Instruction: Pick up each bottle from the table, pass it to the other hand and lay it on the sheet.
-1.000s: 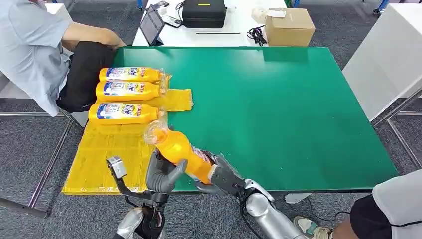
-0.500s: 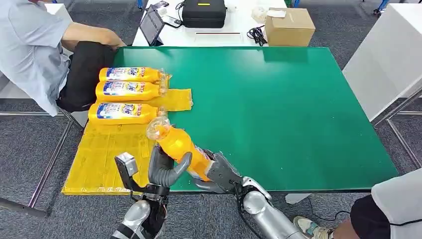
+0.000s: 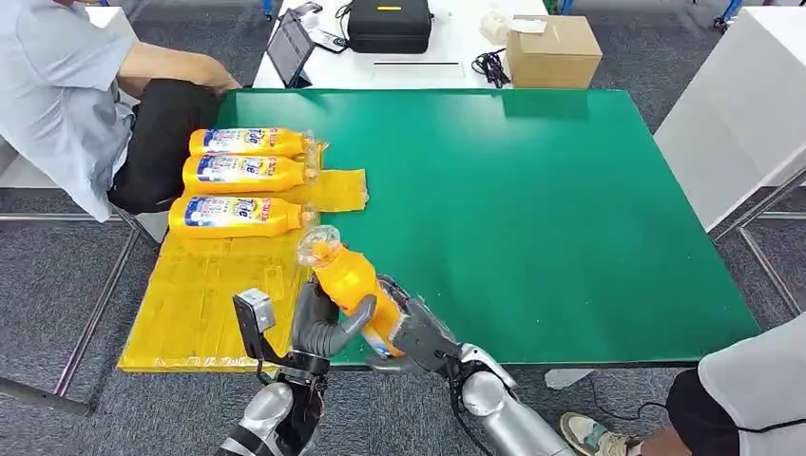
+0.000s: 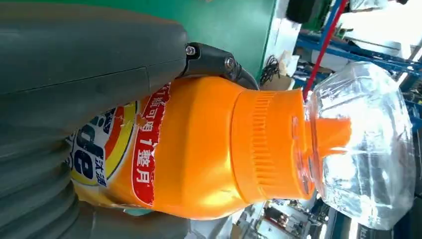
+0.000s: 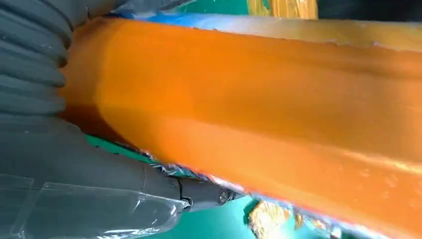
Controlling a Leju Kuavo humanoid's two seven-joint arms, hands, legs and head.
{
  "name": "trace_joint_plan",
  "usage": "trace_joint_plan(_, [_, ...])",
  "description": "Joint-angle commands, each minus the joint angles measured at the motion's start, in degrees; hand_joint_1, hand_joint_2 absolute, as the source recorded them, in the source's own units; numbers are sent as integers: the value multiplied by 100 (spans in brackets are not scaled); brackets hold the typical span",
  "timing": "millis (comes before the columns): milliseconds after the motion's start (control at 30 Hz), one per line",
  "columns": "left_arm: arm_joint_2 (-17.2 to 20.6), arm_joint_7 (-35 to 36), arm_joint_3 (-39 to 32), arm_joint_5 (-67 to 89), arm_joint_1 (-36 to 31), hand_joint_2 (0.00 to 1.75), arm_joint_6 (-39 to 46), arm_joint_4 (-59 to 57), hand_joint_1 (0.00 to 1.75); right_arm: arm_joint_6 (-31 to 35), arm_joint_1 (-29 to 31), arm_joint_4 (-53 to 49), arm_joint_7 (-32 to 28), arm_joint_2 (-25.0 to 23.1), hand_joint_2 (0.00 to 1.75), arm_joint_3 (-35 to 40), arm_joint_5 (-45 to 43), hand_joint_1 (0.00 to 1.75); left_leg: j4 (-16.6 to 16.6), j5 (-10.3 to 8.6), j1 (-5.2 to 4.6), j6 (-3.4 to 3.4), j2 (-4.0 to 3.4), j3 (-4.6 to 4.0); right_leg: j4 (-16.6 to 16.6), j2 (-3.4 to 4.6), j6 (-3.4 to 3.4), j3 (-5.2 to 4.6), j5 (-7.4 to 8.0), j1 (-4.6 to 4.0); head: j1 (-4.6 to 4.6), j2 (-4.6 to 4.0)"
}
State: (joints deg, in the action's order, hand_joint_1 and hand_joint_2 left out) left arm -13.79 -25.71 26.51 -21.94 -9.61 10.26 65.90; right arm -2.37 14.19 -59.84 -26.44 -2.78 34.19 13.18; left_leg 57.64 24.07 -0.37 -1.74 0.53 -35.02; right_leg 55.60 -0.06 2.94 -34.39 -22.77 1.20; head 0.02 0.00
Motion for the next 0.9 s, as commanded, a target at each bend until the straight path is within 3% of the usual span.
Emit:
trace_joint_plan(33, [319,793,-443,-826,472,175,-389,949,175,446,-599,135,78,-62,175,-923,-43,0,-5,10,6,10,-5,21,-6,2,-11,21,-8,-7,-2,0])
trace_joint_plan(167, [431,654,-529,-790,529,175,-292,1322,175,737,-768,97,-76,-173,175,-1358,-95,0,-4,10,5,9,-6,13,-5,5,-10,14,-7,-6,0,0])
trace_joint_plan(233, [602,-144,-405,1205,297,175,1381,1289,175,995,-974,-212,0,-277,175,-1785,-185,0,-1,11,5,11,-9,8,0,6,-12,8,-8,-6,0,0])
trace_joint_plan(900, [588,-165,-505,1199,203,175,1332,1118,175,944,-1040,-374,52,-257,175,-1831,-218,0,-3,2,1,6,-2,-4,-1,-2,-8,-6,-4,-2,0,0])
